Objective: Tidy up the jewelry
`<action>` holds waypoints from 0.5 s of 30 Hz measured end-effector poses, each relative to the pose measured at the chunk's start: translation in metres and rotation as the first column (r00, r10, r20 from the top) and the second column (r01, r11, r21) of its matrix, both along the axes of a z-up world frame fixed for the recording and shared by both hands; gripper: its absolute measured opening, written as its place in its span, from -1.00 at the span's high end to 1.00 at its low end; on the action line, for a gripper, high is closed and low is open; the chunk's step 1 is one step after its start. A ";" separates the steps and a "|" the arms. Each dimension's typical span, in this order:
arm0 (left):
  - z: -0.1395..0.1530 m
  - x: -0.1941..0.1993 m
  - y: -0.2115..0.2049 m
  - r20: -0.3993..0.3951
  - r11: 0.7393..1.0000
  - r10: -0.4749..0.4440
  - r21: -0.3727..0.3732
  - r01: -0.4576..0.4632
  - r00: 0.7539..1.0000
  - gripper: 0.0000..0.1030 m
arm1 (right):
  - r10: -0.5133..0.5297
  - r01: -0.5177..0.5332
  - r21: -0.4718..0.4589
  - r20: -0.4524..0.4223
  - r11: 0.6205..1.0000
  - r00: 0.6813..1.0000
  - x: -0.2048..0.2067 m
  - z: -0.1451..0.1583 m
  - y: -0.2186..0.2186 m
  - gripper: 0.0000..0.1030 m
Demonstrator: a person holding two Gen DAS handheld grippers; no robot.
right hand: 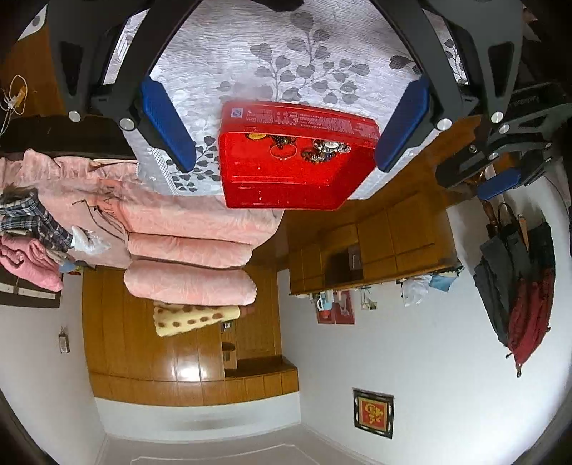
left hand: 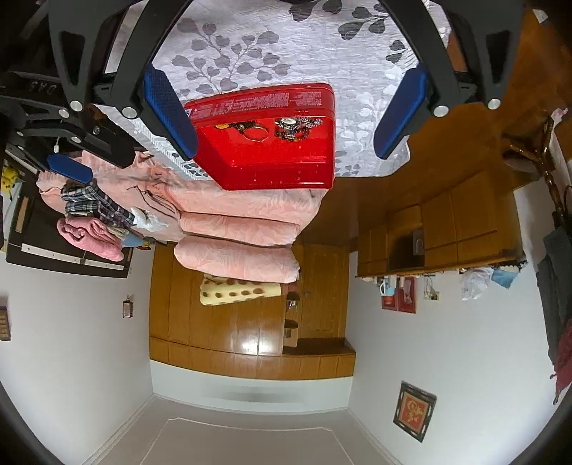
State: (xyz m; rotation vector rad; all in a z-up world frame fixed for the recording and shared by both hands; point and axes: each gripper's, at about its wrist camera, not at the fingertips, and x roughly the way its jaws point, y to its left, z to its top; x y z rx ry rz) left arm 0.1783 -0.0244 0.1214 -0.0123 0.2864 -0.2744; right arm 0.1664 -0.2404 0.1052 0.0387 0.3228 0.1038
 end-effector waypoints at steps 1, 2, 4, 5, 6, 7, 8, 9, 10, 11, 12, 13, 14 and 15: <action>0.002 -0.003 0.000 0.006 1.000 0.001 0.002 -0.001 1.000 -0.88 | -0.001 0.001 0.000 0.005 1.000 1.000 -0.001 0.001 0.000 -0.89; 0.003 -0.005 0.001 0.012 1.000 0.001 0.003 -0.001 1.000 -0.88 | -0.004 0.004 -0.001 0.011 1.000 1.000 -0.004 0.002 -0.001 -0.89; 0.006 -0.010 0.002 0.023 1.000 0.007 0.005 -0.007 1.000 -0.88 | -0.017 0.017 -0.007 0.028 1.000 0.999 -0.008 0.006 -0.001 -0.89; 0.007 -0.012 0.003 0.028 1.000 0.011 0.006 -0.011 1.000 -0.88 | -0.022 0.022 -0.011 0.033 1.000 0.999 -0.010 0.007 -0.001 -0.89; 0.009 -0.015 0.004 0.035 1.000 0.015 0.006 -0.016 0.999 -0.88 | -0.028 0.028 -0.017 0.041 0.999 0.999 -0.013 0.009 -0.001 -0.89; 0.010 -0.015 0.005 0.039 1.000 0.019 0.006 -0.019 0.999 -0.88 | -0.030 0.031 -0.020 0.045 0.999 0.999 -0.014 0.010 -0.001 -0.89; 0.011 -0.017 0.006 0.044 1.000 0.022 0.005 -0.022 0.999 -0.88 | -0.032 0.034 -0.023 0.050 0.999 0.998 -0.016 0.011 -0.001 -0.89; 0.012 -0.019 0.007 0.049 1.000 0.024 0.004 -0.025 0.999 -0.88 | -0.034 0.035 -0.025 0.057 0.999 0.998 -0.019 0.013 -0.001 -0.89; 0.014 -0.021 0.007 0.055 1.000 0.028 0.004 -0.029 0.998 -0.88 | -0.033 0.035 -0.025 0.061 0.999 0.998 -0.020 0.013 -0.001 -0.89; 0.015 -0.023 0.008 0.062 0.999 0.032 0.006 -0.033 0.998 -0.88 | -0.032 0.034 -0.026 0.066 0.999 0.997 -0.022 0.014 -0.001 -0.89; 0.017 -0.025 0.009 0.071 0.999 0.036 0.007 -0.037 0.997 -0.88 | -0.031 0.033 -0.028 0.072 0.999 0.997 -0.024 0.015 0.000 -0.89; 0.018 -0.026 0.009 0.075 0.999 0.037 0.009 -0.038 0.996 -0.88 | -0.031 0.033 -0.031 0.082 0.999 0.996 -0.027 0.017 0.001 -0.89; 0.019 -0.028 0.010 0.082 0.999 0.038 0.010 -0.039 0.996 -0.88 | -0.031 0.034 -0.034 0.089 0.999 0.996 -0.029 0.018 0.001 -0.89; 0.020 -0.030 0.010 0.090 0.999 0.040 0.011 -0.041 0.995 -0.88 | -0.031 0.035 -0.036 0.096 0.999 0.995 -0.031 0.019 0.000 -0.89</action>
